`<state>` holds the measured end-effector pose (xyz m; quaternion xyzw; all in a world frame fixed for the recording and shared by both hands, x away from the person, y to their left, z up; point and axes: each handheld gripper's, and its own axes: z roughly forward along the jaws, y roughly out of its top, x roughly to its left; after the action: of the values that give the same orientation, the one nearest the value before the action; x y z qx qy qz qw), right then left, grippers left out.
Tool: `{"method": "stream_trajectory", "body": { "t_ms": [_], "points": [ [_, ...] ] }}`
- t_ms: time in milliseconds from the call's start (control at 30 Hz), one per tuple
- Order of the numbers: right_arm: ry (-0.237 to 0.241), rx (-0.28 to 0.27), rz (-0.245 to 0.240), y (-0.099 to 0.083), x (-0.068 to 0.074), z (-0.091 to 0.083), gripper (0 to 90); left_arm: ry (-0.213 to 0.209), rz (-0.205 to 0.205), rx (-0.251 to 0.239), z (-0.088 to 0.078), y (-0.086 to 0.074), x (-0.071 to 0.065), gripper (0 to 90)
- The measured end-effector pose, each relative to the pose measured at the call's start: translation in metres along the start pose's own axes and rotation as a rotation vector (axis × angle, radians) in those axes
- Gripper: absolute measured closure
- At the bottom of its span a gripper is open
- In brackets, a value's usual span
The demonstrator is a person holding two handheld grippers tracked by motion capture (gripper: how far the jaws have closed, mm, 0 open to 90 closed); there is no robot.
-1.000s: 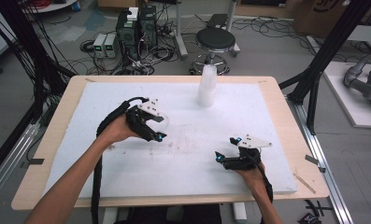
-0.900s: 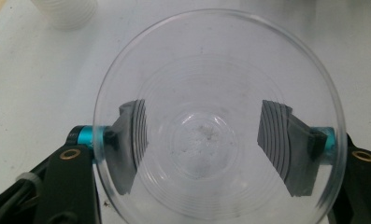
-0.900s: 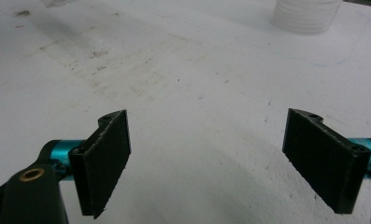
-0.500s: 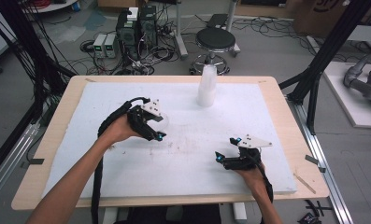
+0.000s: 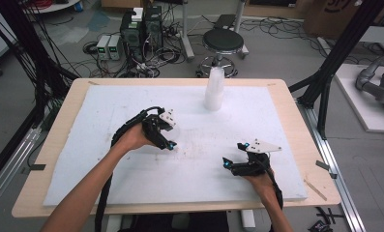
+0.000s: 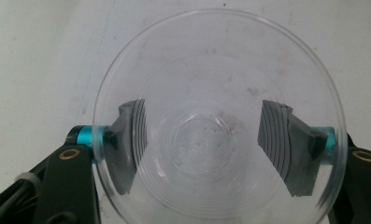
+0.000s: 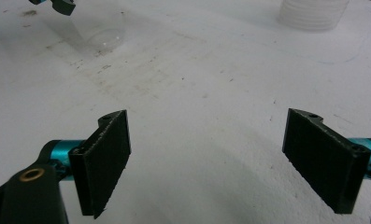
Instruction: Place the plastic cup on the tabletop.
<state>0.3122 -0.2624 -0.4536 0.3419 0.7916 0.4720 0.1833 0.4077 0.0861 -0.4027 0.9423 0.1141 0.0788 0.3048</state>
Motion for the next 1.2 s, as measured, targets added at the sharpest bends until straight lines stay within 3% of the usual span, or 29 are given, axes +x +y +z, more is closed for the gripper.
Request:
{"method": "stream_trajectory", "body": {
  "t_ms": [233,400,467,767,1000,1133,1200],
  "points": [
    [0.002,0.004,0.001,0.000,0.000,0.000,15.2,-0.008,-0.028,-0.013,0.002,-0.002,0.004,32.4],
    [0.003,0.005,0.001,0.000,0.000,0.000,15.2,0.038,-0.042,0.007,0.006,-0.003,0.005,23.5],
    [0.001,0.004,0.001,0.000,0.000,0.000,15.2,0.030,-0.058,0.008,0.008,-0.004,0.007,16.1],
    [0.005,0.010,0.005,0.000,-0.001,0.001,15.2,0.004,-0.091,0.011,0.002,-0.010,0.010,12.0],
    [0.010,-0.003,0.016,0.000,-0.002,-0.001,15.2,0.022,-0.126,-0.042,-0.013,-0.035,0.006,12.0],
    [0.012,0.001,0.019,0.000,-0.002,0.000,15.2,0.053,-0.174,-0.095,-0.031,-0.056,-0.004,12.0],
    [0.011,0.001,0.018,0.000,-0.001,0.000,15.2,0.091,-0.209,-0.148,-0.040,-0.068,-0.013,12.1]
  ]
}}
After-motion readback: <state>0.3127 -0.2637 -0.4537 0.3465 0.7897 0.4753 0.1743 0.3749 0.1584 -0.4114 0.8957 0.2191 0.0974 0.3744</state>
